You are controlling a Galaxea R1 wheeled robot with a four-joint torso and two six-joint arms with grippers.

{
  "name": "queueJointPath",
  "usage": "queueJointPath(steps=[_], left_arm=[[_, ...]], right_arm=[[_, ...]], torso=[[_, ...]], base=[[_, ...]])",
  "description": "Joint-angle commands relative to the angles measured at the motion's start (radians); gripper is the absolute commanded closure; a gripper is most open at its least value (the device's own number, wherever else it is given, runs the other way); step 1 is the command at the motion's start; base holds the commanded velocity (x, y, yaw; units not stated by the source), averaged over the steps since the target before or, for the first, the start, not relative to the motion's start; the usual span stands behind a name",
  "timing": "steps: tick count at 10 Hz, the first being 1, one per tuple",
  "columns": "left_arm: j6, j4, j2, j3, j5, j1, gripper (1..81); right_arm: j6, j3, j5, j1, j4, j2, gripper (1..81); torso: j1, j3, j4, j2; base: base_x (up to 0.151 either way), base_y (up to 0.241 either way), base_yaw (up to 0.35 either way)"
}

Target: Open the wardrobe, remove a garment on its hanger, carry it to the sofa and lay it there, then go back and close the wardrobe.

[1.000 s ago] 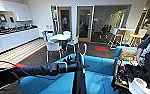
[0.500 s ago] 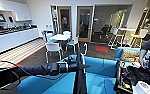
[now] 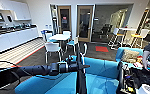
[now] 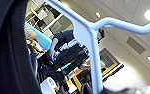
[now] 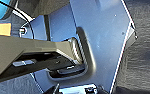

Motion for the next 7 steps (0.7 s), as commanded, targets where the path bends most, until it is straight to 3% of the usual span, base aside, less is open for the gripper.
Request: queueJointPath(steps=[1, 3, 5, 7], left_arm=[[0.017, 0.029, 0.003, 0.026, -0.038, -0.160, 81.1], [0.009, 0.018, 0.044, -0.017, -0.040, -0.151, 81.1], [0.005, -0.110, 0.121, -0.113, -0.075, -0.145, 81.1], [0.005, -0.158, 0.159, -0.167, -0.101, -0.144, 81.1]], right_arm=[[0.001, -0.002, -0.044, 0.010, -0.002, -0.003, 1.0], [0.000, -0.002, -0.047, 0.013, -0.002, -0.001, 1.0], [0.001, -0.002, -0.049, 0.015, -0.002, 0.002, 1.0], [0.001, -0.002, -0.046, 0.013, 0.001, 0.002, 1.0]], torso=[[0.000, 0.000, 0.000, 0.000], [-0.001, 0.000, 0.000, 0.000], [-0.001, 0.000, 0.000, 0.000], [-0.001, 0.000, 0.000, 0.000]], base=[[0.000, 0.000, 0.000], [0.000, 0.000, 0.000], [0.000, 0.000, 0.000], [0.000, 0.000, 0.000]])
